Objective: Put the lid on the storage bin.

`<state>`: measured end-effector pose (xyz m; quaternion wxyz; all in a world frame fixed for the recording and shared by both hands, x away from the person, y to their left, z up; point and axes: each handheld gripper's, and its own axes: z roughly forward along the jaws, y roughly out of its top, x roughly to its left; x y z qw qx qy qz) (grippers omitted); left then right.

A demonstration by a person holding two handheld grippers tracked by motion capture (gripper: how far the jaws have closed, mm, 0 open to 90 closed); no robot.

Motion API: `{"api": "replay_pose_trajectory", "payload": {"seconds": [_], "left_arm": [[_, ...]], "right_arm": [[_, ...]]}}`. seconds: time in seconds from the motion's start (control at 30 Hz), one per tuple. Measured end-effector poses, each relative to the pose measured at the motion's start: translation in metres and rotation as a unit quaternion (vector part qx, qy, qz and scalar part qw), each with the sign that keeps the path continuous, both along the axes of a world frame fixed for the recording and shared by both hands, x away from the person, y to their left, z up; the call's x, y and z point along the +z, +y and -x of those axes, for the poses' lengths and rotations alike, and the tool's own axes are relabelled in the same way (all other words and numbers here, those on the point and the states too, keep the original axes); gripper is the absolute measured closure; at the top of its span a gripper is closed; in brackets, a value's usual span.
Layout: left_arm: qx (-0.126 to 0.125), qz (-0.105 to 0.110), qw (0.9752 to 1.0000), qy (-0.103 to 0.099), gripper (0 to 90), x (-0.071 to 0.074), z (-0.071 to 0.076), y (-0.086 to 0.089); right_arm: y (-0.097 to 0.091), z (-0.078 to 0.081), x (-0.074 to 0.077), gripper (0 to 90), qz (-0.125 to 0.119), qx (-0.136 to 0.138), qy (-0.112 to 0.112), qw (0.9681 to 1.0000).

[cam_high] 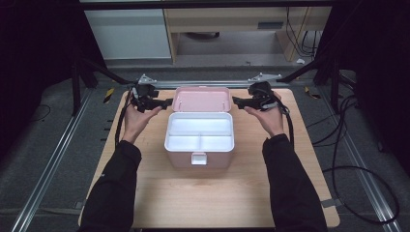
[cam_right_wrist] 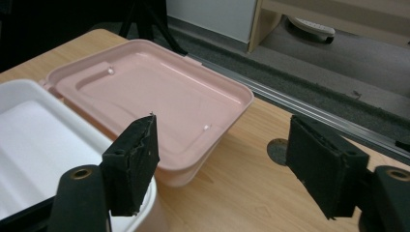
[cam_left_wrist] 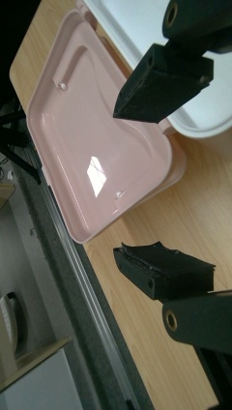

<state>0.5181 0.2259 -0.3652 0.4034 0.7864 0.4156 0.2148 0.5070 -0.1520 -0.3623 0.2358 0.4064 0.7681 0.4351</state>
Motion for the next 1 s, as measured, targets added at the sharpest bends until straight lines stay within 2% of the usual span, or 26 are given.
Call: {"api": "replay_pose_trajectory", "payload": {"seconds": [0.03,0.07,0.13,0.33,0.5,0.57,0.63,0.67,0.8,0.87,0.9,1.0], "left_arm": [[0.000,0.000,1.0000,0.000,29.2,0.000,0.000,0.000],[0.003,0.012,0.9999,-0.001,29.9,-0.004,-0.006,-0.003],[0.002,0.018,0.9998,0.006,30.4,-0.010,-0.012,-0.005],[-0.001,0.021,0.9989,0.041,32.1,-0.036,-0.030,-0.007],[0.002,0.015,0.9984,0.054,32.7,-0.049,-0.039,-0.008],[0.001,0.024,0.9979,0.061,33.2,-0.054,-0.042,-0.008],[-0.002,0.020,0.9974,0.068,33.5,-0.060,-0.046,-0.009],[-0.009,0.026,0.9970,0.072,33.2,-0.064,-0.047,-0.009],[-0.016,0.029,0.9969,0.071,35.0,-0.069,-0.051,-0.014],[-0.017,0.030,0.9969,0.071,36.6,-0.070,-0.052,-0.015],[-0.021,0.035,0.9964,0.074,37.7,-0.073,-0.053,-0.017],[-0.024,0.044,0.9956,0.079,39.2,-0.075,-0.055,-0.018]], "right_arm": [[0.000,0.000,0.000,28.7,0.000,0.000,0.000,1.0000],[0.004,-0.008,-0.004,29.0,-0.001,-0.001,0.004,1.0000],[0.009,-0.016,-0.009,29.4,-0.001,-0.003,0.007,1.0000],[0.018,-0.035,-0.033,32.2,-0.003,-0.009,0.034,0.9994],[0.026,-0.047,-0.052,35.8,-0.007,-0.002,0.058,0.9983],[0.029,-0.052,-0.059,38.2,-0.007,0.000,0.064,0.9979],[0.031,-0.054,-0.064,40.6,-0.010,0.005,0.071,0.9974],[0.032,-0.055,-0.066,41.7,-0.008,0.005,0.071,0.9974],[0.031,-0.060,-0.074,43.9,-0.011,0.005,0.087,0.9961],[0.030,-0.061,-0.076,45.5,-0.019,0.007,0.093,0.9955],[0.031,-0.063,-0.079,45.8,-0.030,0.016,0.102,0.9943],[0.032,-0.065,-0.081,45.7,-0.031,0.020,0.104,0.9939]]}}
